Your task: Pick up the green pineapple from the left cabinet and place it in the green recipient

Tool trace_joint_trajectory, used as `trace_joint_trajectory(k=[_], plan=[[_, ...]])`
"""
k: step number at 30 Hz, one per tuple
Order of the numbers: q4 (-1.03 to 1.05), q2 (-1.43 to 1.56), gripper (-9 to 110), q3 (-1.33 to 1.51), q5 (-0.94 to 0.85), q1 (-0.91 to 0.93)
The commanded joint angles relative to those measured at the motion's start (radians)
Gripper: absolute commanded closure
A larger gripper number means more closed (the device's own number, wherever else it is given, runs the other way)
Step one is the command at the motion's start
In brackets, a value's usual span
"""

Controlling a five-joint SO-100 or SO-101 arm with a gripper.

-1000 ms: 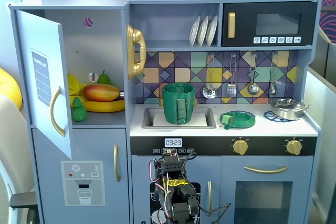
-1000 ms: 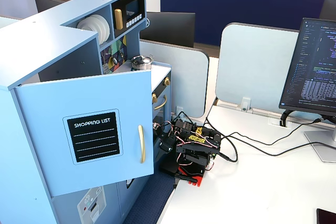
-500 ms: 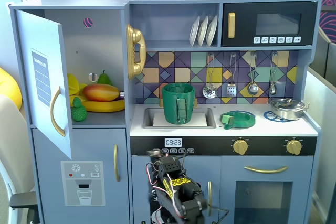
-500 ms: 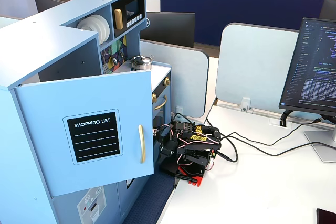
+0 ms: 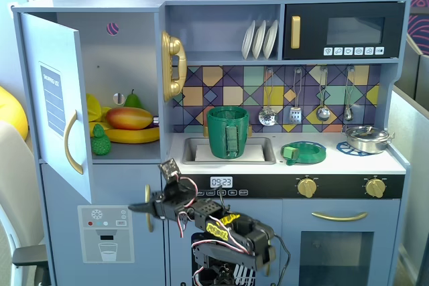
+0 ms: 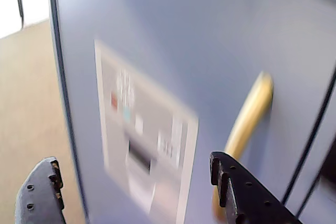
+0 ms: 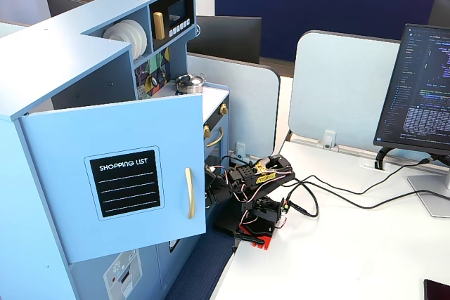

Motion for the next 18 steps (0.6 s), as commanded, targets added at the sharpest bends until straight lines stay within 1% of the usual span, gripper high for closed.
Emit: trace_joint_trajectory(k=[1,9,16,18], plan=[[-0.092,-0.121,71,-0.202,-0.018,-0.015],[-0.092,-0.354,69,-0.517,0.006,0.012],[-0.103,-0.512,67,-0.687,0.02,0.023],[-0.114,-0.561,63,-0.727,0.025,0.031]])
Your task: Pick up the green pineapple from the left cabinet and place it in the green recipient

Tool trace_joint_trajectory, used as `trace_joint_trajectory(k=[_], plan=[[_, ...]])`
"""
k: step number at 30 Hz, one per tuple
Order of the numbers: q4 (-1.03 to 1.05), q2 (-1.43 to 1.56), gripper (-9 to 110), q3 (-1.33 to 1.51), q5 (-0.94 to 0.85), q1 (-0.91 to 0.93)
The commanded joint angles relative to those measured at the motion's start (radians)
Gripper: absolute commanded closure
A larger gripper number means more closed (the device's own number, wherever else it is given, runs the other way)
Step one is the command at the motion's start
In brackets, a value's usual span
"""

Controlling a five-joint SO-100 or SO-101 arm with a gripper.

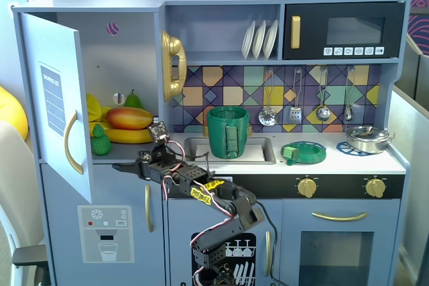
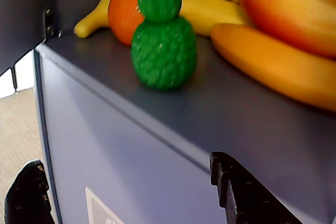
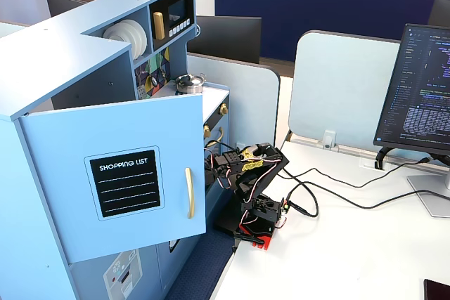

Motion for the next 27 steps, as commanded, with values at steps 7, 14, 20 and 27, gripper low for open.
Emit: trace_joint_trajectory(k=[7,14,20,27], plan=[[-0.114,-0.253,58,-0.279,0.029,0.032],[-0.138,-0.367,55,-0.394,0.046,0.037],[-0.164,-0.442,52,-0.445,0.035,0.051],[-0.187,-0.551,52,-0.545,0.017,0.058]])
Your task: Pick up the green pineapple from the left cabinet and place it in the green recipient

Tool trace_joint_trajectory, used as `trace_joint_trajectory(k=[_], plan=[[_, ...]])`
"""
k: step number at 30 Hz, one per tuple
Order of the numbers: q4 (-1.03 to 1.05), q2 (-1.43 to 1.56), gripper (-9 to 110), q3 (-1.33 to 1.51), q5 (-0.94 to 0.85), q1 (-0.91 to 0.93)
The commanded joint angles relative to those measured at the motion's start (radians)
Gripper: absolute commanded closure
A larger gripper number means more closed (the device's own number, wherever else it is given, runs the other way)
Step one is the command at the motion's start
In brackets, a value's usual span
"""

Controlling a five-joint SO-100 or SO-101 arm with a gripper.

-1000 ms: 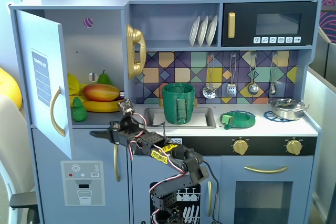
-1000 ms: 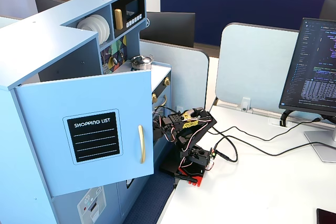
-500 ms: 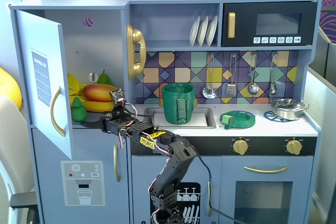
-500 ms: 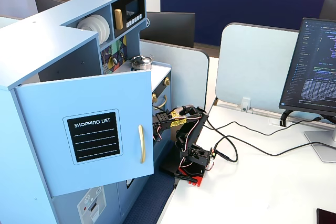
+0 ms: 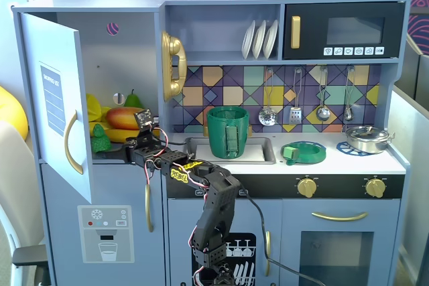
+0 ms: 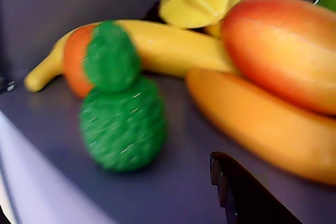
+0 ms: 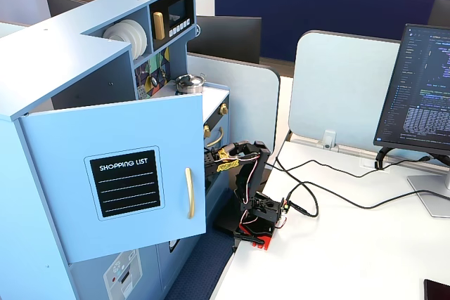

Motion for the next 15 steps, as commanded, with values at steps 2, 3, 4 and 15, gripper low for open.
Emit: trace_joint_trajectory(k=[2,3,4,15], plan=[[-0.069,-0.054,52,-0.133,-0.018,0.009],[-0.075,-0.067,52,-0.144,-0.018,0.009],[-0.081,-0.081,52,-0.155,-0.018,0.009],[-0.12,-0.238,52,-0.284,-0.017,-0.009]])
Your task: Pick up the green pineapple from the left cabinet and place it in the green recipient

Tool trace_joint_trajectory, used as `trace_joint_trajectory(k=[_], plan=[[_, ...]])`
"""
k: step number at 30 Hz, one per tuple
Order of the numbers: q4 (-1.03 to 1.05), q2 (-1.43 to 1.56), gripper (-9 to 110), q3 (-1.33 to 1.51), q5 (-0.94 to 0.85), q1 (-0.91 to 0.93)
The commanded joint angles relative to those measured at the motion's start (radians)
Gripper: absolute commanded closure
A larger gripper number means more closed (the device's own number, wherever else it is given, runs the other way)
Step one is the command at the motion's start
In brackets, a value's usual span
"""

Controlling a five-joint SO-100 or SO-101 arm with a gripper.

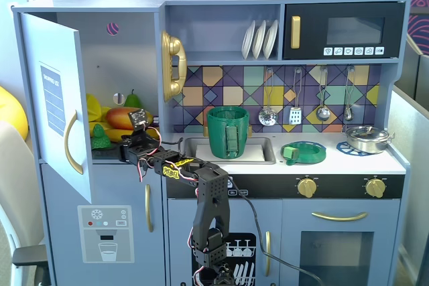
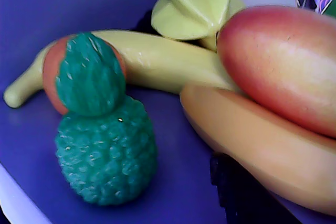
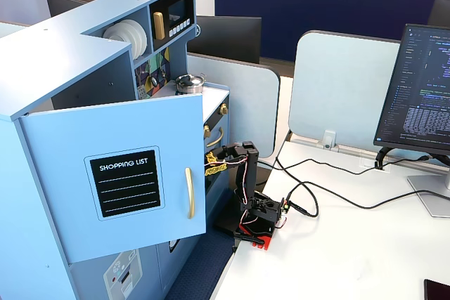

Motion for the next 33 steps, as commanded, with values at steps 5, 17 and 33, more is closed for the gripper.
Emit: trace_joint_trajectory(k=[5,17,33], plan=[[-0.051,-0.074,52,-0.169,-0.005,-0.025],[-0.074,-0.229,53,-0.33,-0.009,-0.048],[-0.008,-0.31,90,-0.42,-0.08,-0.063]])
